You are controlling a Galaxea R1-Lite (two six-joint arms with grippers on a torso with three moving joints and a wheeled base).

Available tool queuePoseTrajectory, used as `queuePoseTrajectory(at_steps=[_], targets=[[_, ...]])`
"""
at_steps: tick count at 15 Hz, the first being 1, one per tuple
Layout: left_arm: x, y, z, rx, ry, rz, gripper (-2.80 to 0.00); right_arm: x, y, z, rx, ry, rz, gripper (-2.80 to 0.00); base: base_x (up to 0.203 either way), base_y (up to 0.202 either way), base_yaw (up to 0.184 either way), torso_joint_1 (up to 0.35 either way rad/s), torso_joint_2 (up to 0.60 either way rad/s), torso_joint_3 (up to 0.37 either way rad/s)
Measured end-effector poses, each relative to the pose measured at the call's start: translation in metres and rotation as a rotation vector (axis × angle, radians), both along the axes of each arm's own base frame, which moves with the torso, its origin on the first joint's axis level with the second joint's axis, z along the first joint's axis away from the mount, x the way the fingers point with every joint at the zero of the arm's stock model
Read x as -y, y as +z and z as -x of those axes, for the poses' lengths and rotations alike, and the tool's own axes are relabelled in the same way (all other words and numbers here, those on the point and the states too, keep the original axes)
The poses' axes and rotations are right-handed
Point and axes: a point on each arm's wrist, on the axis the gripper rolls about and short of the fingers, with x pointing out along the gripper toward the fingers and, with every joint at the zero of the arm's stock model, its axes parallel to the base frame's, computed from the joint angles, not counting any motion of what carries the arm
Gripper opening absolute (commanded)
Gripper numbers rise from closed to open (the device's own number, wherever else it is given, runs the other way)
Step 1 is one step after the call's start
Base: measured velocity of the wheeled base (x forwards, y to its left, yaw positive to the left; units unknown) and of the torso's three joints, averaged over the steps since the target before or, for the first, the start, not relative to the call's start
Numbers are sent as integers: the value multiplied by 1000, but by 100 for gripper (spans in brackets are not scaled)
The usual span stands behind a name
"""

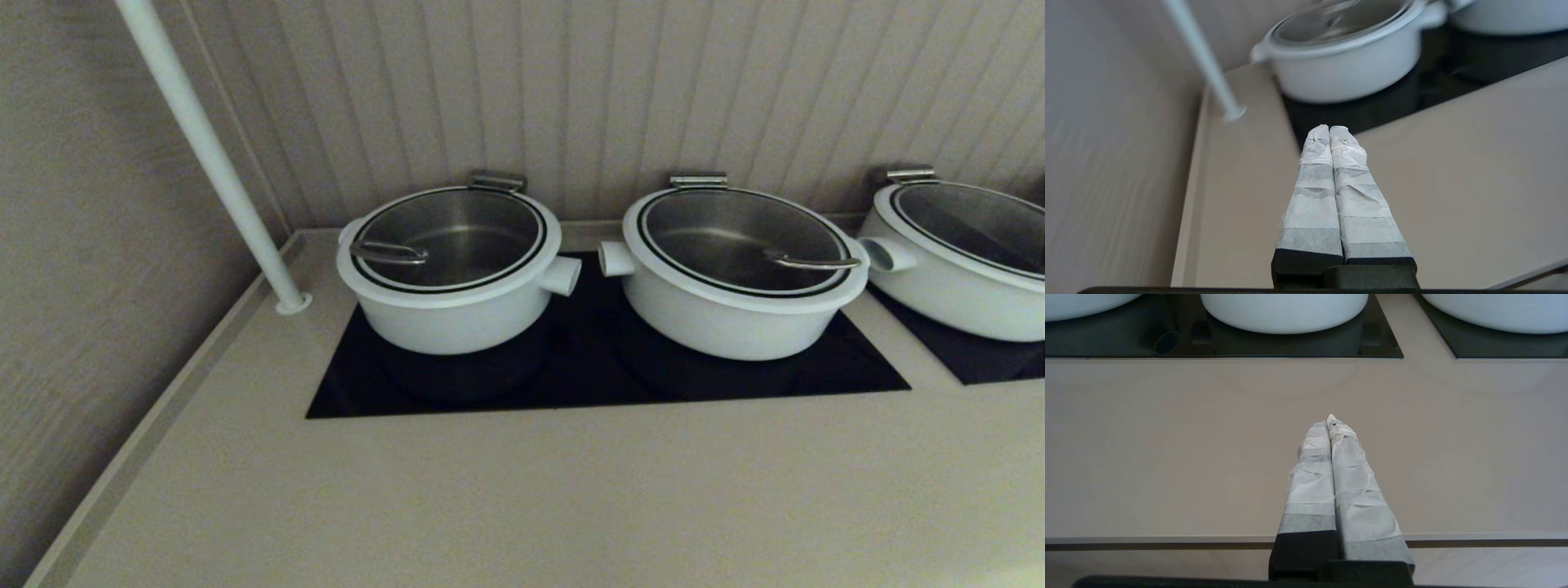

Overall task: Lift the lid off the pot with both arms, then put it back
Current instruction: Open the food pot lid a small opening with the left arm

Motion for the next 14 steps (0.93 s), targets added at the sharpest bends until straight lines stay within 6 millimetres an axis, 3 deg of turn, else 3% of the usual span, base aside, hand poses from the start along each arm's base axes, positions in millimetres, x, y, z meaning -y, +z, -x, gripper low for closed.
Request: queuePoseTrajectory(at_steps=[6, 14], targets=[[4, 66, -19, -38, -212, -25, -280, 0, 0, 0, 0, 0, 0, -280, 0, 0, 0, 0, 0, 0], [10, 83, -77, -193, -384, -23, -280, 0, 0, 0, 0, 0, 0, -280, 0, 0, 0, 0, 0, 0]])
